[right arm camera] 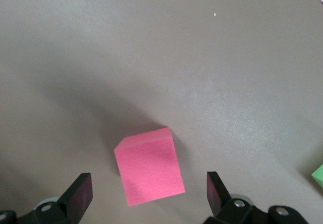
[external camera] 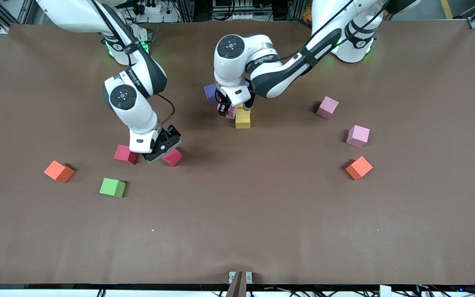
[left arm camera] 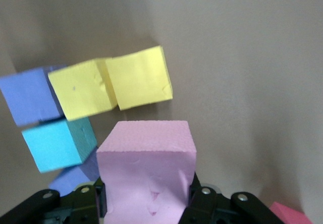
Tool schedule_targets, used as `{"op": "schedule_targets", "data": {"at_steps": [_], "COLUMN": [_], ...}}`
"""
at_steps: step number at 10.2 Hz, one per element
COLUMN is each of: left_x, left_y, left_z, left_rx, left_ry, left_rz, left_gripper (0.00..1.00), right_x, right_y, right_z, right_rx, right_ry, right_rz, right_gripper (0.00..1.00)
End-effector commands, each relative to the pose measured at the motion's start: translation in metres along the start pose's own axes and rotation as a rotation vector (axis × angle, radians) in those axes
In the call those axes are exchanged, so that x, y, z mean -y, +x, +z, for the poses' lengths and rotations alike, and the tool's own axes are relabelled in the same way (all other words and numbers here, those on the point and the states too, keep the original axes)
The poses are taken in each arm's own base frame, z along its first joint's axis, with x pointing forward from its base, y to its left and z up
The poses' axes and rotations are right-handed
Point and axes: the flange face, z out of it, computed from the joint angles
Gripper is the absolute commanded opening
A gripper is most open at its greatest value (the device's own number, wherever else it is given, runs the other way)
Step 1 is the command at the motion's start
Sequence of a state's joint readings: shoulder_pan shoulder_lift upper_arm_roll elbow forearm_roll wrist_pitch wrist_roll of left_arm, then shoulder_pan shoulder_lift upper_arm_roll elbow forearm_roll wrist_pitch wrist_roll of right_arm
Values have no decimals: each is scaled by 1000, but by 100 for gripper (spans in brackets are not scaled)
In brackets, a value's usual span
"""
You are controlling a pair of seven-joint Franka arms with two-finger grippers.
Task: Form number 2 with 11 blocks
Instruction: 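Carry the pink cube to the column while the right gripper reaches pink, then lower the pink cube below the yellow column with the left gripper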
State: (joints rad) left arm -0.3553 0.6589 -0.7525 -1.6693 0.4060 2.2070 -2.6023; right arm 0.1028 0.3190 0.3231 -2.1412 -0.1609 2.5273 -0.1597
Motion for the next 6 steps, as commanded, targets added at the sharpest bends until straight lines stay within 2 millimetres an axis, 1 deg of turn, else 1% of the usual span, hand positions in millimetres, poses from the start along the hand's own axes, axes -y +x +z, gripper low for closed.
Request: {"op": "schedule_targets", "data": {"at_steps": [1,3,4,6], "left_x": [0,9,8,15], "left_y": [-16,-24,-24,-27], "left_z": [29,41,48,65], "left_rx": [-29,-35,-30,-35], "left_ry": [24,20,26,46], "left_rz": [-144,-212,-232,-235], "left_gripper": [13,14,14,14], "right_x": [0,2,2,1], "right_y": [-1,-1,-2,-3], "right_z": [14,35,43,48], "right_rx": [-8,-19,-14,-12], "right_ry": [23,37,44,47], "right_rz": [-32,-44,-77,-116], "right_gripper": [100,100,100,100]}}
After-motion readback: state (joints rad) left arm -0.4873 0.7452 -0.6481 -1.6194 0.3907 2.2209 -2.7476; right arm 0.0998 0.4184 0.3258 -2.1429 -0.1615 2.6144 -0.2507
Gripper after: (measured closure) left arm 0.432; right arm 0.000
